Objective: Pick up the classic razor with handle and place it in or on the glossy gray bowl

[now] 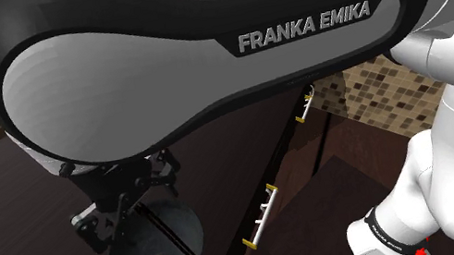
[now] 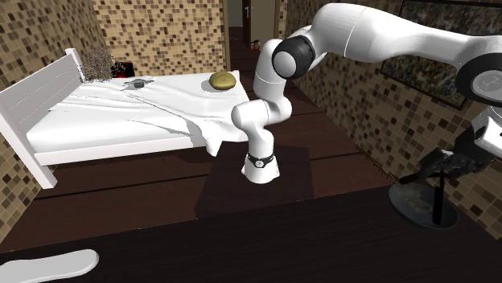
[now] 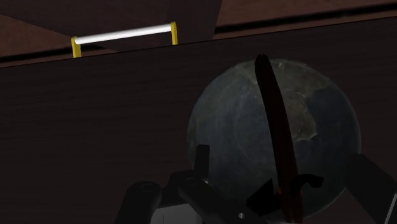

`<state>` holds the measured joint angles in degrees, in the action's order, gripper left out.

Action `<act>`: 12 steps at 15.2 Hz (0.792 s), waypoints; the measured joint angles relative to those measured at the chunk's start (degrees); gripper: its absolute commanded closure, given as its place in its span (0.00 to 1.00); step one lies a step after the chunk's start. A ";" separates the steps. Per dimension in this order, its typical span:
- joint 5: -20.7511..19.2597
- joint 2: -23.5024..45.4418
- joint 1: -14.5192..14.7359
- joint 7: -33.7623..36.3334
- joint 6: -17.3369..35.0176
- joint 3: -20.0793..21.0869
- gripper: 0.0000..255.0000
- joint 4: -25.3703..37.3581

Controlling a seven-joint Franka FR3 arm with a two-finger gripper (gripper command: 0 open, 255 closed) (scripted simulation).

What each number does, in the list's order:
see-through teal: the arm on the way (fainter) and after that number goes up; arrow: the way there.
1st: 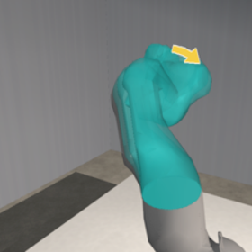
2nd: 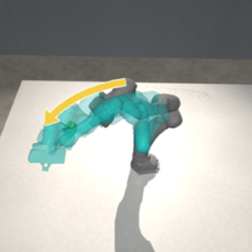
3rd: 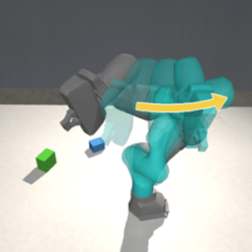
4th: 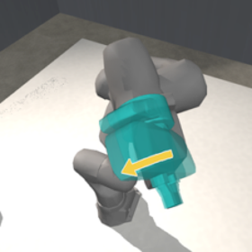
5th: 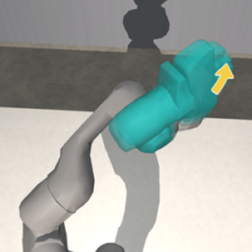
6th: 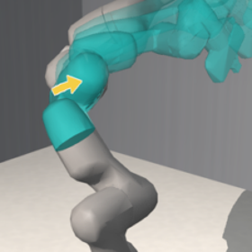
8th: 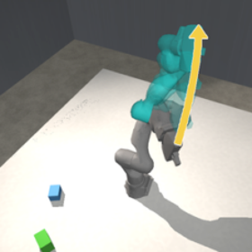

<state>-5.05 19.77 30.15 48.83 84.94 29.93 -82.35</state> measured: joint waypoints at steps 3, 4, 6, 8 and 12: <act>-0.35 0.93 0.57 0.25 -2.69 0.03 0.00 3.61; -0.91 2.28 1.24 0.47 -4.81 0.00 0.00 7.02; -1.55 3.79 1.99 0.56 -8.16 -0.10 0.00 11.79; -1.72 4.24 2.28 0.70 -8.94 -0.10 0.00 12.96; -1.79 4.44 2.41 0.77 -9.21 -0.10 0.00 13.40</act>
